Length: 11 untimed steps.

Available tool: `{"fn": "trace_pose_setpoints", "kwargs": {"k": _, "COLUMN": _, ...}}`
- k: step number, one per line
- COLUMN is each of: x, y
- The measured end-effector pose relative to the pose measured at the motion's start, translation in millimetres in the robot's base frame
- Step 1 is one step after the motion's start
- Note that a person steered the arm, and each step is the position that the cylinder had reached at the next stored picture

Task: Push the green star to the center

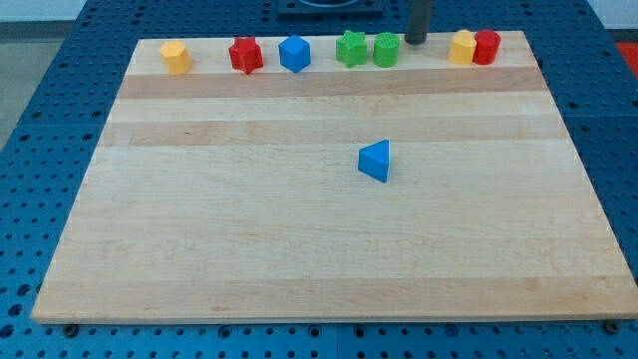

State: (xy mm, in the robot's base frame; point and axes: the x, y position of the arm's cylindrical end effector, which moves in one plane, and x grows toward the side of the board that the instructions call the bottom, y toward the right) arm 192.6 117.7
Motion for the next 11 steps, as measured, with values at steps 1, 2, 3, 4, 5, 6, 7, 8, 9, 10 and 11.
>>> {"fn": "trace_pose_setpoints", "kwargs": {"k": 1, "x": 1, "y": -33}}
{"fn": "trace_pose_setpoints", "kwargs": {"k": 2, "x": 135, "y": -33}}
{"fn": "trace_pose_setpoints", "kwargs": {"k": 3, "x": 173, "y": -26}}
{"fn": "trace_pose_setpoints", "kwargs": {"k": 4, "x": 131, "y": -20}}
{"fn": "trace_pose_setpoints", "kwargs": {"k": 5, "x": 38, "y": -12}}
{"fn": "trace_pose_setpoints", "kwargs": {"k": 6, "x": 0, "y": -18}}
{"fn": "trace_pose_setpoints", "kwargs": {"k": 7, "x": -1, "y": -37}}
{"fn": "trace_pose_setpoints", "kwargs": {"k": 8, "x": 2, "y": -82}}
{"fn": "trace_pose_setpoints", "kwargs": {"k": 9, "x": 79, "y": -104}}
{"fn": "trace_pose_setpoints", "kwargs": {"k": 10, "x": 174, "y": -104}}
{"fn": "trace_pose_setpoints", "kwargs": {"k": 11, "x": 200, "y": -86}}
